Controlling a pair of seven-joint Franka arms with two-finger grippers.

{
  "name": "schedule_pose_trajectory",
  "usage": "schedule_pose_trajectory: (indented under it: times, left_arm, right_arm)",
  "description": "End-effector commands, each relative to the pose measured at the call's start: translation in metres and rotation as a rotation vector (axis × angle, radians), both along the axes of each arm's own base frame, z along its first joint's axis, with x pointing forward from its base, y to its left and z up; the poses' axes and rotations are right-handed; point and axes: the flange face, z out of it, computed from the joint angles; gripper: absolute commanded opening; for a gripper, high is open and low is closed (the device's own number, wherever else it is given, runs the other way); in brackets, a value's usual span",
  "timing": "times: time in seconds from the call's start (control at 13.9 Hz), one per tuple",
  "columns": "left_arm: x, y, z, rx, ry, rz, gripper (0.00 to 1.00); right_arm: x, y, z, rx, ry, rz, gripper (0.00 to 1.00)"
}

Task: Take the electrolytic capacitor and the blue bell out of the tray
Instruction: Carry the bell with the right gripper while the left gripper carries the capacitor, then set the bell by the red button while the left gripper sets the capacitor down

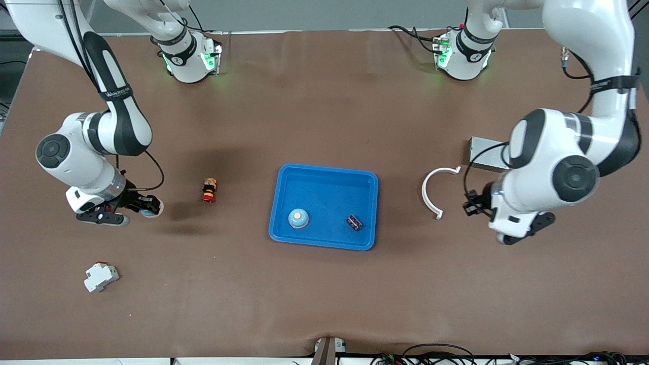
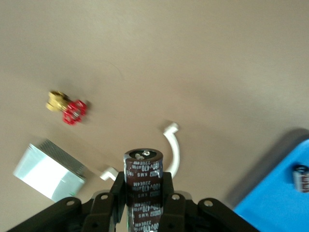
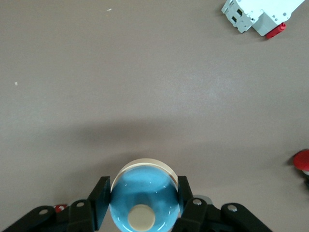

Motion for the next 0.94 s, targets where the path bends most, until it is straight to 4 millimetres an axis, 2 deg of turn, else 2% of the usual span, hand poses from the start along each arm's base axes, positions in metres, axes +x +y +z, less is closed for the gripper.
schedule_pose_trajectory:
  times: [0.0,0.07,0.22,0.36,0.65,0.86]
  left_arm:
    - [-0.013,0.022,-0.013,0.015,-0.013,-0.12,0.0]
    - [-0.017,0.031,-0.027,0.011,-0.037,-0.148,0.0]
    - [-0.029,0.032,-0.061,0.018,-0.089,-0.222,0.0]
    - [-0.039,0.026,-0.09,0.037,-0.12,-0.27,0.0]
    - [-0.053,0.026,-0.145,0.092,-0.147,-0.377,0.0]
    - [-0.058,0.031,-0.158,0.097,-0.144,-0.385,0.0]
  right_arm:
    - [0.002,-0.005,-0.02,0.011,-0.012,0.007,0.0]
    - [0.002,-0.007,-0.028,0.01,-0.012,0.004,0.0]
    - [0.003,-0.006,-0.041,0.01,-0.018,0.004,0.0]
    - [0.004,-0.006,-0.051,0.01,-0.015,0.002,0.0]
    - [0.004,-0.005,-0.066,0.014,0.006,-0.004,0.0]
    - [0.004,-0.003,-0.073,0.035,0.018,-0.033,0.0]
